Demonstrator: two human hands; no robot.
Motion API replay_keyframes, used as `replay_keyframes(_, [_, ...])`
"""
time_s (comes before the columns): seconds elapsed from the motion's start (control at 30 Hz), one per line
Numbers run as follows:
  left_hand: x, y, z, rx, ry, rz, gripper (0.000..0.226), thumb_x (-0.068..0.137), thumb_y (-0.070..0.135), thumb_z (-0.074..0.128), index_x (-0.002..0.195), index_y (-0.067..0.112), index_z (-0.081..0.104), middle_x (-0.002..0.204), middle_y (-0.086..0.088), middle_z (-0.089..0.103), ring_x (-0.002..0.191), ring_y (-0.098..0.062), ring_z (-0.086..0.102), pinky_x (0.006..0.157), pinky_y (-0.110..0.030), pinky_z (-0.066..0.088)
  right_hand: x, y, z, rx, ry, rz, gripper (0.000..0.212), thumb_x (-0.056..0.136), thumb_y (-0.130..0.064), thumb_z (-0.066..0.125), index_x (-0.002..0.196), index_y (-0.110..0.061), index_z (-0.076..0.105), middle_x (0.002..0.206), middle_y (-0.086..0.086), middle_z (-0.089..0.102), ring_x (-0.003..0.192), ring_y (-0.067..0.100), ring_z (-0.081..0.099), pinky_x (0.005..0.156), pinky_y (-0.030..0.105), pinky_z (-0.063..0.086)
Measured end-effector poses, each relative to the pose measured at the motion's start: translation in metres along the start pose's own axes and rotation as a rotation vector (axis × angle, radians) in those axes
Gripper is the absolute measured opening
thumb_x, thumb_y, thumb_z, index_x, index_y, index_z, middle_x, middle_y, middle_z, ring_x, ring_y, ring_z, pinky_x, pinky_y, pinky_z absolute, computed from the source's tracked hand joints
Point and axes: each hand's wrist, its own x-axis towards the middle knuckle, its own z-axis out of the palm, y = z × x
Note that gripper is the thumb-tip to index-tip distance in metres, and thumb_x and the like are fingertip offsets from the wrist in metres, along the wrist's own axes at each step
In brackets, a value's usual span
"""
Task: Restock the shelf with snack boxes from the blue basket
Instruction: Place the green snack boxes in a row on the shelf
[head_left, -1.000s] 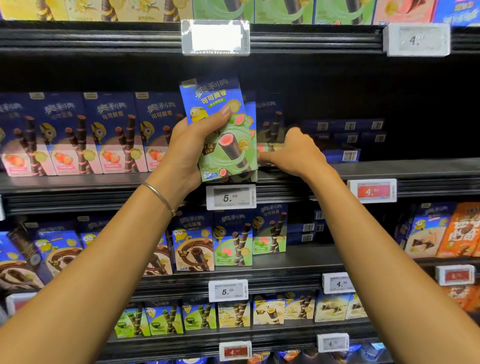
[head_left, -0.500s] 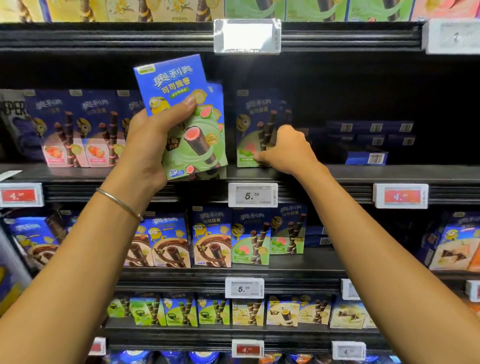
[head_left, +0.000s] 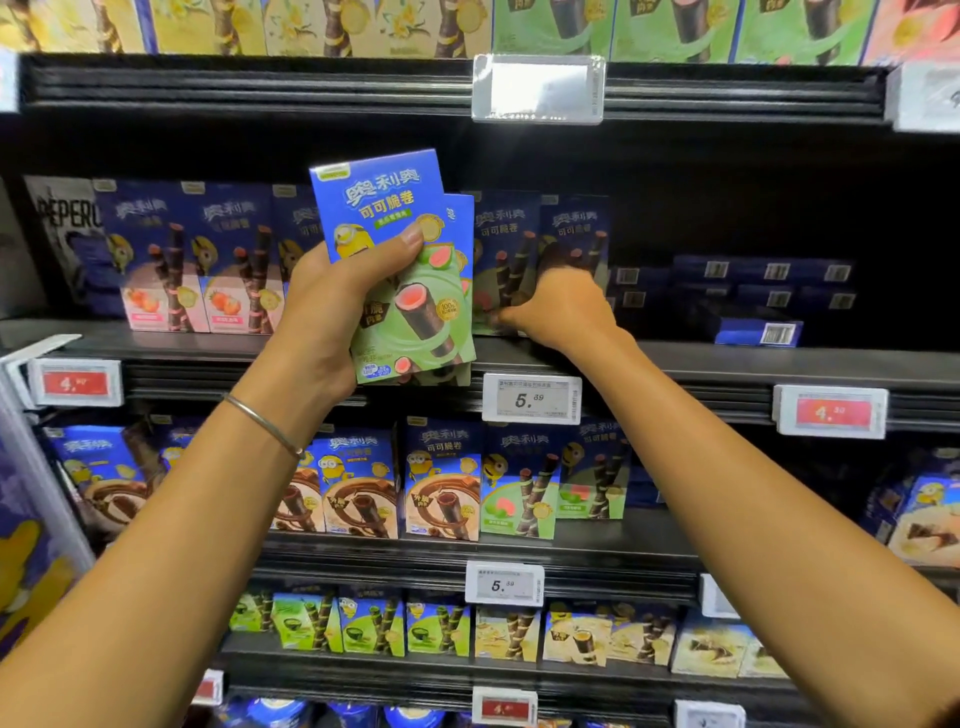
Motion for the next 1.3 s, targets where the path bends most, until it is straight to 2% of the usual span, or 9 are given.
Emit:
replay_keyframes(0.2, [-0.002, -0.006, 0.011, 0.019, -0.043, -0.010, 0.042, 0.093, 0.020, 0.079, 0.130, 0.004, 0.069, 0.116, -0.011, 0.079, 0.105, -0.031, 0.078, 0.084, -0.045, 0.065, -0.002, 0.019, -0.017, 0.160, 0.066, 0.084, 0.052, 0.072, -0.053, 0.076, 0.100, -0.010, 0.068, 0.105, 0.012, 0.069, 0.097, 0.033, 0.066, 0.085, 0.044, 0.058])
replay_keyframes(0.37, [0.001, -0.003, 0.016, 0.046, -0.037, 0.033, 0.039, 0.090, 0.021, 0.081, 0.125, 0.006, 0.071, 0.110, -0.008, 0.081, 0.100, -0.028, 0.079, 0.077, -0.039, 0.065, 0.008, 0.087, -0.068, -0.087, 0.282, 0.342, 0.044, 0.080, -0.036, 0.058, 0.110, -0.006, 0.070, 0.124, 0.022, 0.066, 0.115, 0.042, 0.061, 0.094, 0.041, 0.049])
replay_keyframes(0.53, [0.006, 0.001, 0.018, 0.016, -0.054, 0.058, 0.037, 0.089, 0.021, 0.082, 0.122, 0.006, 0.074, 0.113, -0.011, 0.080, 0.102, -0.031, 0.078, 0.083, -0.043, 0.064, 0.011, 0.150, -0.096, -0.282, -0.003, 0.559, 0.066, 0.081, -0.053, 0.054, 0.133, -0.014, 0.059, 0.149, 0.017, 0.049, 0.135, 0.042, 0.047, 0.114, 0.054, 0.033])
replay_keyframes(0.63, [0.010, 0.005, 0.021, -0.021, -0.074, 0.054, 0.036, 0.089, 0.021, 0.081, 0.121, 0.006, 0.075, 0.114, -0.012, 0.080, 0.103, -0.032, 0.078, 0.083, -0.044, 0.063, 0.010, 0.165, -0.098, -0.190, -0.084, 0.548, 0.074, 0.072, -0.060, 0.057, 0.130, -0.015, 0.062, 0.144, 0.017, 0.054, 0.126, 0.041, 0.055, 0.107, 0.051, 0.044])
replay_keyframes(0.8, [0.010, 0.000, 0.026, -0.075, -0.087, 0.020, 0.033, 0.091, 0.019, 0.079, 0.121, 0.007, 0.076, 0.115, -0.013, 0.080, 0.104, -0.033, 0.078, 0.083, -0.043, 0.064, 0.015, 0.155, -0.093, -0.041, 0.081, 0.537, 0.068, 0.071, -0.054, 0.068, 0.119, -0.006, 0.068, 0.132, 0.022, 0.062, 0.117, 0.040, 0.060, 0.087, 0.039, 0.046])
replay_keyframes(0.9, [0.010, -0.005, 0.030, -0.086, -0.086, -0.004, 0.034, 0.091, 0.019, 0.078, 0.122, 0.006, 0.075, 0.112, -0.012, 0.080, 0.102, -0.031, 0.078, 0.081, -0.041, 0.064, 0.026, 0.140, -0.080, 0.146, 0.165, 0.483, 0.050, 0.083, -0.037, 0.067, 0.119, -0.002, 0.067, 0.129, 0.022, 0.063, 0.118, 0.038, 0.060, 0.094, 0.039, 0.049])
replay_keyframes(1.0, [0.010, -0.007, 0.033, -0.088, -0.093, -0.014, 0.030, 0.091, 0.018, 0.078, 0.119, 0.008, 0.076, 0.112, -0.012, 0.080, 0.101, -0.032, 0.078, 0.081, -0.042, 0.064, 0.037, 0.120, -0.065, 0.324, 0.072, 0.425, 0.044, 0.092, -0.025, 0.064, 0.130, -0.004, 0.063, 0.135, 0.015, 0.062, 0.125, 0.031, 0.058, 0.098, 0.033, 0.049])
replay_keyframes(1.13, [0.011, -0.009, 0.035, -0.084, -0.100, -0.011, 0.027, 0.091, 0.018, 0.078, 0.117, 0.009, 0.077, 0.112, -0.013, 0.080, 0.101, -0.032, 0.079, 0.082, -0.043, 0.064, 0.045, 0.098, -0.047, 0.259, -0.158, 0.378, 0.049, 0.102, -0.023, 0.054, 0.146, -0.001, 0.046, 0.150, 0.017, 0.047, 0.136, 0.032, 0.045, 0.113, 0.036, 0.037])
replay_keyframes(1.3, [0.012, -0.010, 0.035, -0.077, -0.092, -0.004, 0.023, 0.090, 0.019, 0.080, 0.111, 0.012, 0.080, 0.111, -0.012, 0.080, 0.099, -0.030, 0.079, 0.078, -0.039, 0.064, 0.039, 0.090, -0.057, 0.235, -0.183, 0.281, 0.057, 0.100, -0.023, 0.060, 0.147, 0.002, 0.042, 0.153, 0.021, 0.041, 0.140, 0.037, 0.041, 0.115, 0.041, 0.033])
